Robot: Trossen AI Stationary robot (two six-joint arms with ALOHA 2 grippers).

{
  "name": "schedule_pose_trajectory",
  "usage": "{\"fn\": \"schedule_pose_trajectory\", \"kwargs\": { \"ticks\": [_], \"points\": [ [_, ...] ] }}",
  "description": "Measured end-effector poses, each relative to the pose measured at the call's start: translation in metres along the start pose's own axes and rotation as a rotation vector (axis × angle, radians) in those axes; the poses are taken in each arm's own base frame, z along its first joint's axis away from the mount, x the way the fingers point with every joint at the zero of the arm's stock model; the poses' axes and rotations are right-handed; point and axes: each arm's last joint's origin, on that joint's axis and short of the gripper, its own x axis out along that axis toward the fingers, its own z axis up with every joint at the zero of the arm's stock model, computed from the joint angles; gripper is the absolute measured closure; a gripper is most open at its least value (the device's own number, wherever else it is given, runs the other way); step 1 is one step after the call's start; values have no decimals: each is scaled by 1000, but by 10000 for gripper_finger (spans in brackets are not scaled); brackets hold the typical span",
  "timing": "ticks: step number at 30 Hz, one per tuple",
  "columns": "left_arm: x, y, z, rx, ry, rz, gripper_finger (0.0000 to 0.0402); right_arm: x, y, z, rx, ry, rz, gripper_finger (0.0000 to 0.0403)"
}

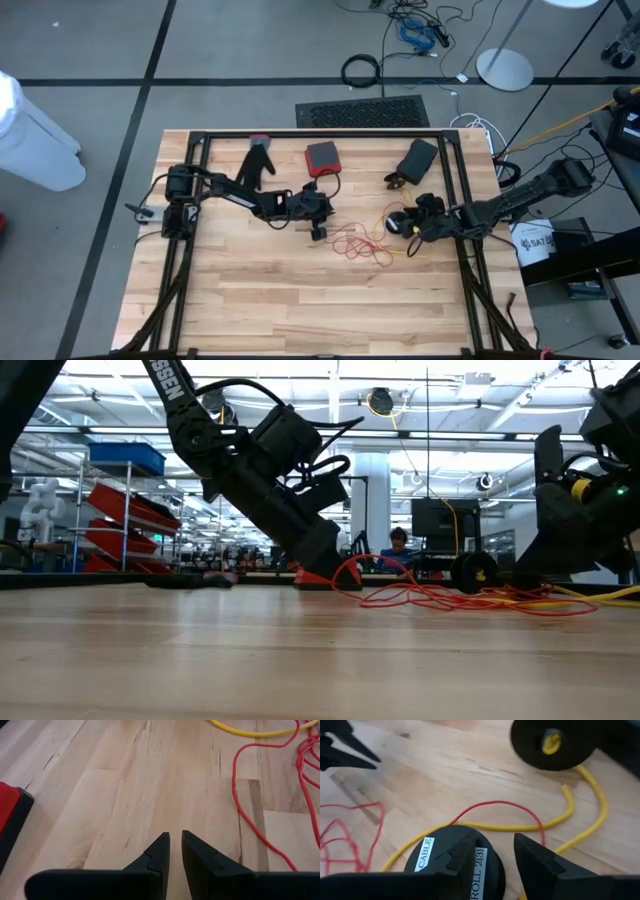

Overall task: Coil cords
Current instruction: Coil the red wire onto the spool

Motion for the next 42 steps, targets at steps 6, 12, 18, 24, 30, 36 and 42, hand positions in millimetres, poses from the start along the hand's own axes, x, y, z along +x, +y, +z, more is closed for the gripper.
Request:
{"fn": "schedule_pose_trajectory", "kwargs": {
  "ticks": [6, 12, 18, 24, 30, 36, 42],
  "points": [
    [0, 0, 0, 0, -1, 0, 345, -3, 5, -3, 7, 41, 62, 280],
    [0, 0, 0, -1, -5, 0, 345, -4, 7, -6, 16, 70, 89, 280],
    [0, -1, 0, -1, -5, -1, 345, -3, 7, -9, -17, 74, 80, 285],
    [0, -1, 1, 0, -5, -1, 345, -2, 9, -9, -63, 67, 86, 340],
    [0, -1, 1, 0, -6, -1, 345, -2, 17, -5, -144, -13, 147, 397],
    [0, -1, 1, 0, -6, -1, 345, -4, 24, 0, -161, -95, 180, 400],
    [0, -1, 0, 0, -2, -1, 345, -3, 22, -2, -126, -27, 193, 390]
  ]
}}
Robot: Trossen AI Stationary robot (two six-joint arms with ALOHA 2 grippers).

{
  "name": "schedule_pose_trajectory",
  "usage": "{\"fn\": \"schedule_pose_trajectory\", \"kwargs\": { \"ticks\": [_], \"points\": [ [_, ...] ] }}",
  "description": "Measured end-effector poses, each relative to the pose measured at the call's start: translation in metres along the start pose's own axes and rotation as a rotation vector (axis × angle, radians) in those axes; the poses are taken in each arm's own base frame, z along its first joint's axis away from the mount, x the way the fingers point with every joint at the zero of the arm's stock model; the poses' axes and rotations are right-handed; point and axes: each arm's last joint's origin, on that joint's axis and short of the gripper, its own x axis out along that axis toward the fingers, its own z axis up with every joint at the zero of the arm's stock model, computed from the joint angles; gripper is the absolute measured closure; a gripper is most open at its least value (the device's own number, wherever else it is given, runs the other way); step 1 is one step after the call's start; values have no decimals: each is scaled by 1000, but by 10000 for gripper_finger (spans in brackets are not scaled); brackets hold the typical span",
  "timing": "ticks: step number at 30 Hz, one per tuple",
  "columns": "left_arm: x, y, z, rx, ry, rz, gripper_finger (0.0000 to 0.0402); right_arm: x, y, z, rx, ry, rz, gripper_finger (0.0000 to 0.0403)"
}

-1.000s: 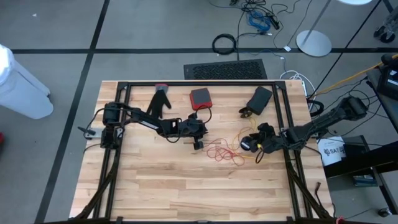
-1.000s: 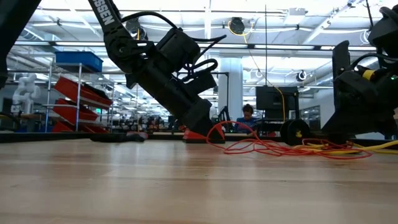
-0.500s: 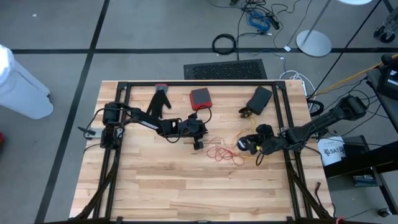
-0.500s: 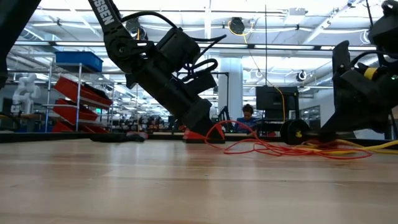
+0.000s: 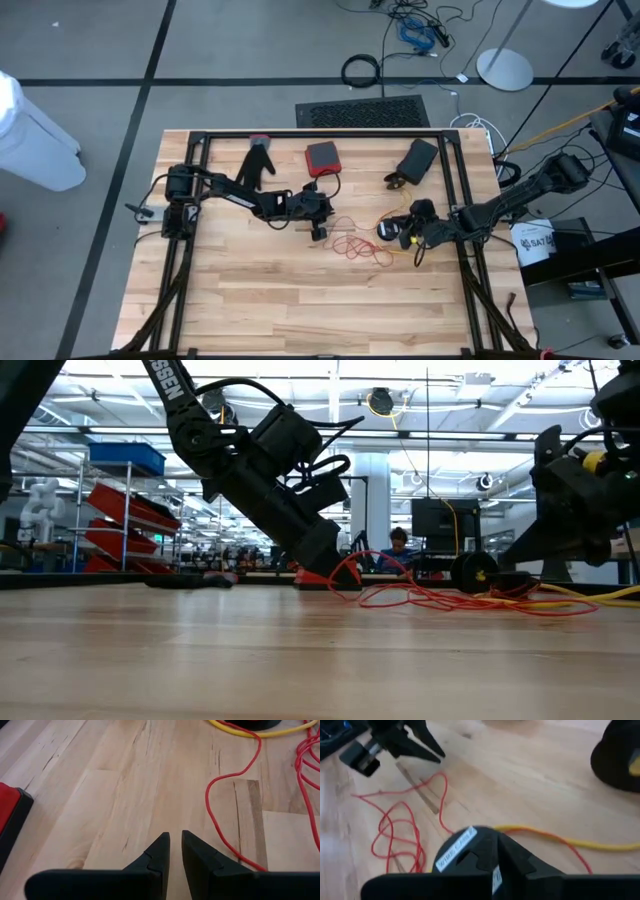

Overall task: Coil cords
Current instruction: Coil the red wire onto the spool

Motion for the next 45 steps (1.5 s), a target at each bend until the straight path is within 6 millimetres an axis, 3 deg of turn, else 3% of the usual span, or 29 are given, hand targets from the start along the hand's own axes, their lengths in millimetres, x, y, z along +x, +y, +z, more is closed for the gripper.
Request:
{"fn": "schedule_pose_trajectory", "kwargs": {
  "ticks": [11, 18, 24, 40, 45],
  "points": [
    [0, 0, 0, 0, -1, 0, 345, -2, -1, -5, 7, 83, 20, 303],
    [0, 0, 0, 0, -1, 0, 345, -7, -6, -2, -13, 32, -17, 263],
    [0, 0, 0, -1, -5, 0, 345, -13, 3, 10, -4, -35, 95, 262],
    [0, 0, 0, -1, 1, 0, 345, -26, -17, 9, -17, 112, -103, 273],
    [0, 0, 0, 0, 0, 0, 345, -27, -14, 7, 29, 203, -43, 273]
  ]
}}
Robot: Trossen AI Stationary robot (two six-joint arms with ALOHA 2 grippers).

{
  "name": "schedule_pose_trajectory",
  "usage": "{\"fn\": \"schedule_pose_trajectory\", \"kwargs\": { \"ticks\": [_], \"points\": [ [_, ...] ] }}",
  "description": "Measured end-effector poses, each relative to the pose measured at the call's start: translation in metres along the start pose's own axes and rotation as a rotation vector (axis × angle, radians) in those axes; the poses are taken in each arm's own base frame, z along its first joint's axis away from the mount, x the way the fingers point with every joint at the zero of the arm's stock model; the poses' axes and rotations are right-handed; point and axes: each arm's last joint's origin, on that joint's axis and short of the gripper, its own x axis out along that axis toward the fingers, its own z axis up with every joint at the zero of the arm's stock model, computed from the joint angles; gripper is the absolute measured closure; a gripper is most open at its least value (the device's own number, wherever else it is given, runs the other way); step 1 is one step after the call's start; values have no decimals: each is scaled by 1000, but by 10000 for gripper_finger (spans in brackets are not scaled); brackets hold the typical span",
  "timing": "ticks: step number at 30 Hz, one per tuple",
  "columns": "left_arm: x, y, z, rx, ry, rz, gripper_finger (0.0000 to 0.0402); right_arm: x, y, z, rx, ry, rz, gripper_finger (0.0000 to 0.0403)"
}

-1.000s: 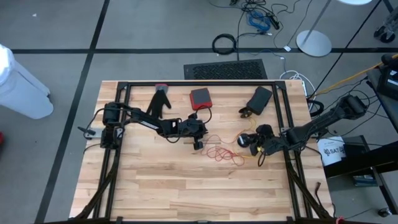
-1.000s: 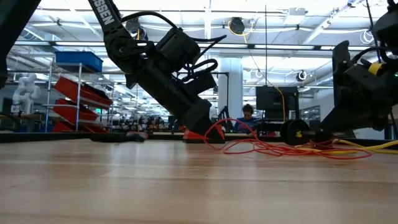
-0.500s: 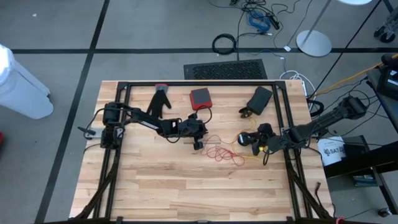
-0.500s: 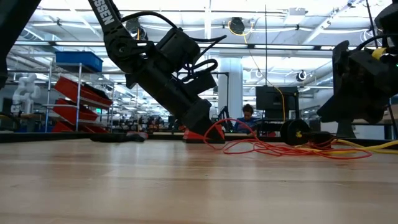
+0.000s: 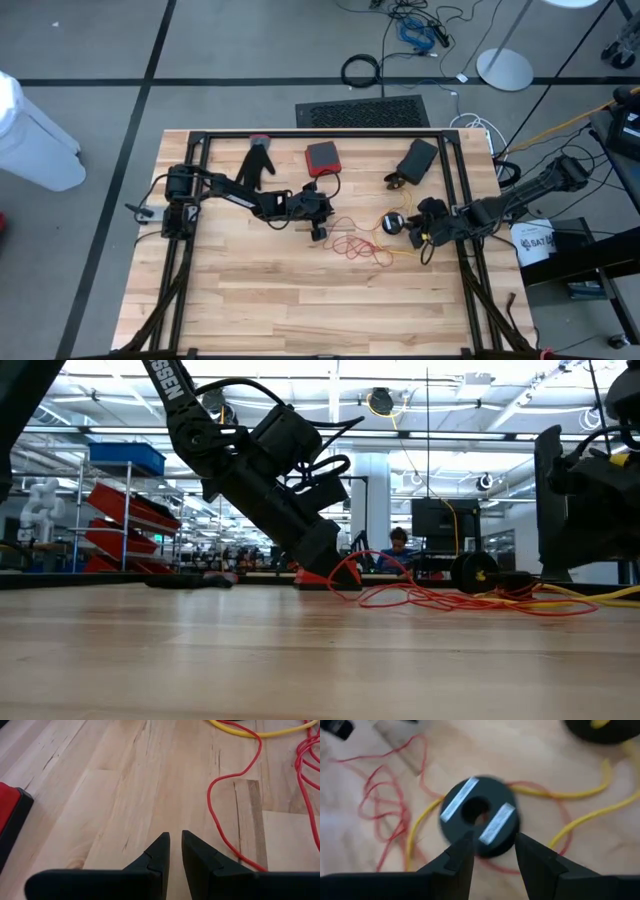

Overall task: Coil cords
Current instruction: Coil the red wire onto the spool

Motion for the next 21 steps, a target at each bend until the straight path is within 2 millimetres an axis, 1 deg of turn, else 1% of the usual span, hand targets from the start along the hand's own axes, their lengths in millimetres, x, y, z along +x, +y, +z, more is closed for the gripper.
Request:
{"fn": "schedule_pose_trajectory", "kwargs": {
  "ticks": [4, 9, 15, 21],
  "points": [
    [0, 0, 0, -1, 0, 0, 345, 0, 1, -1, 32, 36, 23, 273],
    [0, -2, 0, 3, -1, -5, 345, 3, 2, -2, 50, 45, 4, 273],
    [0, -3, 0, 4, -2, -7, 345, 9, 11, 1, 36, 3, 41, 273],
    [0, -3, 1, 4, -7, -7, 345, 18, 10, 0, 49, 11, -30, 273]
  ]
}}
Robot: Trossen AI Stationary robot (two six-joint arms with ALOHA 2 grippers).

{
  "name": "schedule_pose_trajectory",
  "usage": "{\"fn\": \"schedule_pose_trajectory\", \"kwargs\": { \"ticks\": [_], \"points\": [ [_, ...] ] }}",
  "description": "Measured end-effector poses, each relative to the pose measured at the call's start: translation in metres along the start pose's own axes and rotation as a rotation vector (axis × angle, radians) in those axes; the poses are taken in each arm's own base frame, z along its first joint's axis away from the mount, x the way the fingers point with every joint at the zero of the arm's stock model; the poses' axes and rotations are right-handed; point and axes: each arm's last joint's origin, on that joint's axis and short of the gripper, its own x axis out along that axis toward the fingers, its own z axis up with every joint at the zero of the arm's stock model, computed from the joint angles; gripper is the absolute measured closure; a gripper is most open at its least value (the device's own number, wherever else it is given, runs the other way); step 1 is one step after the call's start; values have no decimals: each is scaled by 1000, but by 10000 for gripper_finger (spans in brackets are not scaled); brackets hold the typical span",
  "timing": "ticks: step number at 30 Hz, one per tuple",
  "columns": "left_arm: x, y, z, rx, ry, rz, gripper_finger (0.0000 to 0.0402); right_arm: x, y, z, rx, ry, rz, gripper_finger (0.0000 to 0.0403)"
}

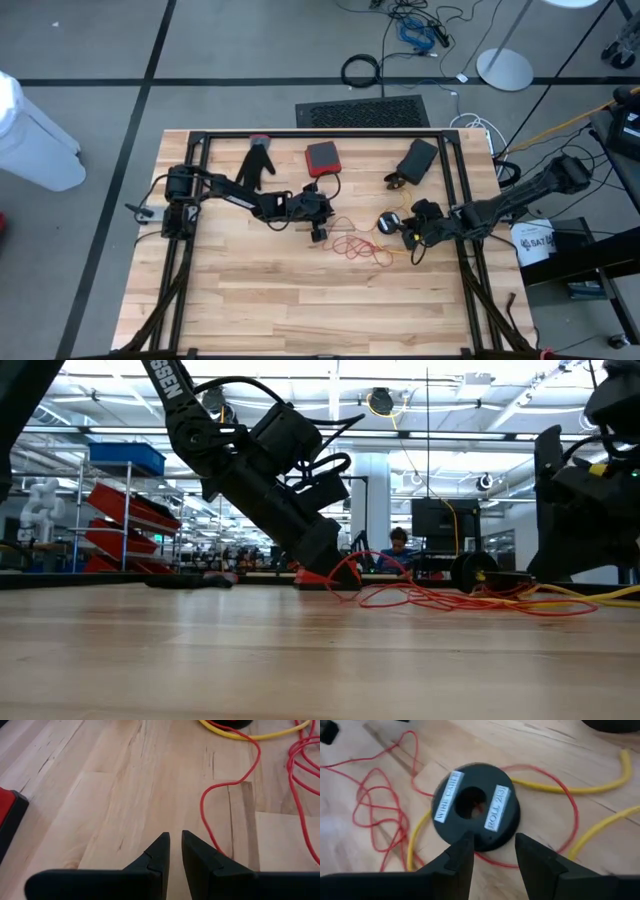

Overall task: Coil cords
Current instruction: Coil the red wire onto the spool

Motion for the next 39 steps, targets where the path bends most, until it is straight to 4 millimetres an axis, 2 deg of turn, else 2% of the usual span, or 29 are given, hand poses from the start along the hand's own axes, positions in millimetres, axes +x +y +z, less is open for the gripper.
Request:
{"fn": "schedule_pose_trajectory", "kwargs": {
  "ticks": [18, 30, 36, 39],
  "points": [
    [0, -2, 0, 7, 4, -4, 345, 7, 4, 1, 19, -30, -9, 273],
    [-2, -3, 9, 112, -15, 36, 345, 19, 11, 5, 25, -107, -19, 273],
    [-4, -3, 23, 135, -60, 49, 345, 24, 16, 11, 8, -172, -1, 273],
    [-5, -8, 37, 167, -104, 30, 345, 26, 17, 14, 8, -194, 11, 273]
  ]
}}
